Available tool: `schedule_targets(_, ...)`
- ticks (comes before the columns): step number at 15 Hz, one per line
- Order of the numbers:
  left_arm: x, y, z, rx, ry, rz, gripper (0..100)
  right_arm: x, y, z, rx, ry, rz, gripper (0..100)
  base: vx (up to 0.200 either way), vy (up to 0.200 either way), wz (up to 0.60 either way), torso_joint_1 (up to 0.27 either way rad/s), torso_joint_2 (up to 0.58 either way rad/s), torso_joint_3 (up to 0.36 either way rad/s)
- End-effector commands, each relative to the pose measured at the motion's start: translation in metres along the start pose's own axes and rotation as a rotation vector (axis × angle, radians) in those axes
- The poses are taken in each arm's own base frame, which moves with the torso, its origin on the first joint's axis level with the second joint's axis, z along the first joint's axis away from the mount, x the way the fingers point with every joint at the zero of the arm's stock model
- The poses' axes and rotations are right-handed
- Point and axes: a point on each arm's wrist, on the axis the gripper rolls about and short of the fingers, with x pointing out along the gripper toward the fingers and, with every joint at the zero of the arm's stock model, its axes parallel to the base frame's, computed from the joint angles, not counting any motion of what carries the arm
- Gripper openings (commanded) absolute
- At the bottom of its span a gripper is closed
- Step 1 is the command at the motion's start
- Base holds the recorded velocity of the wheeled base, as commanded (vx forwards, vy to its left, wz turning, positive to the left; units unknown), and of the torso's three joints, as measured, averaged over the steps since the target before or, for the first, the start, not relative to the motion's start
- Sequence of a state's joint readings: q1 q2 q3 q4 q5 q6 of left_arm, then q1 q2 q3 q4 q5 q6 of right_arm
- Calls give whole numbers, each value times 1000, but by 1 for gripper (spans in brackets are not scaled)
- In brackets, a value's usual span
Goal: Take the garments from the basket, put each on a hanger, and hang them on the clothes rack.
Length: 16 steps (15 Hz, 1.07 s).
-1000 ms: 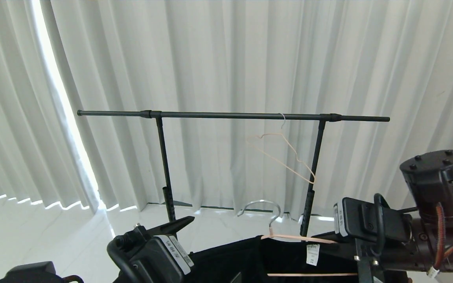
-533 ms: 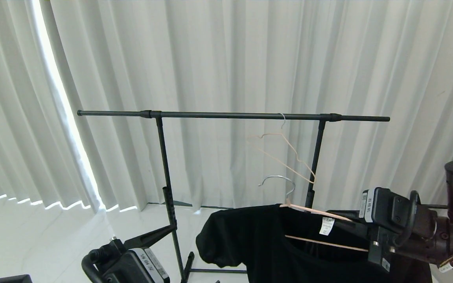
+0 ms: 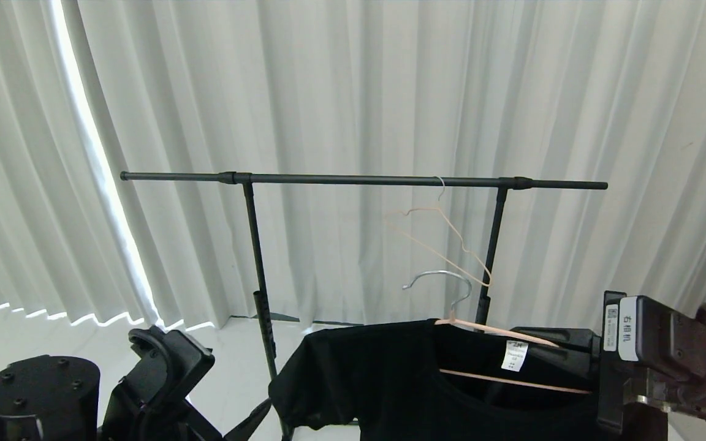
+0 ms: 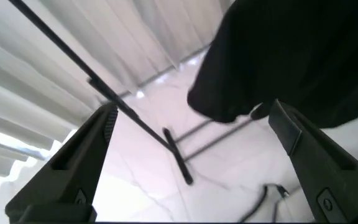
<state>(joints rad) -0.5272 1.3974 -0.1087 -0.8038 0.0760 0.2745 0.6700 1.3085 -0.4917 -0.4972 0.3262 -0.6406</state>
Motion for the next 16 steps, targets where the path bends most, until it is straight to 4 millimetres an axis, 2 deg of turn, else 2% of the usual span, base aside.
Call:
schedule_targets(1,6,2,-10,-12,58,-27,100,-8,0,5,-12,-30,-17,0,0,0,0,0,0,0)
schedule_targets(3,11,0,-12,-11,75,-63,100,-12,1,9,-22,-53,-10,0,0,0,0,0,0,0)
schedule_targets(8,19,1,-16,-26,118,-64,100,-27,20,11,-47,-103,33,0,0,0,0,0,0,0)
schedule_targets(9,19,0,-16,-25,119,-68,0,-29,21,12,-49,-108,30,0,0,0,0,0,0,0)
schedule_targets(13,18,0,-20,-22,136,-65,0,-31,22,10,-48,-106,29,0,0,0,0,0,0,0)
schedule_targets(16,18,21,-29,-94,183,52,0,-32,20,5,-31,-77,6,0,0,0,0,0,0,0)
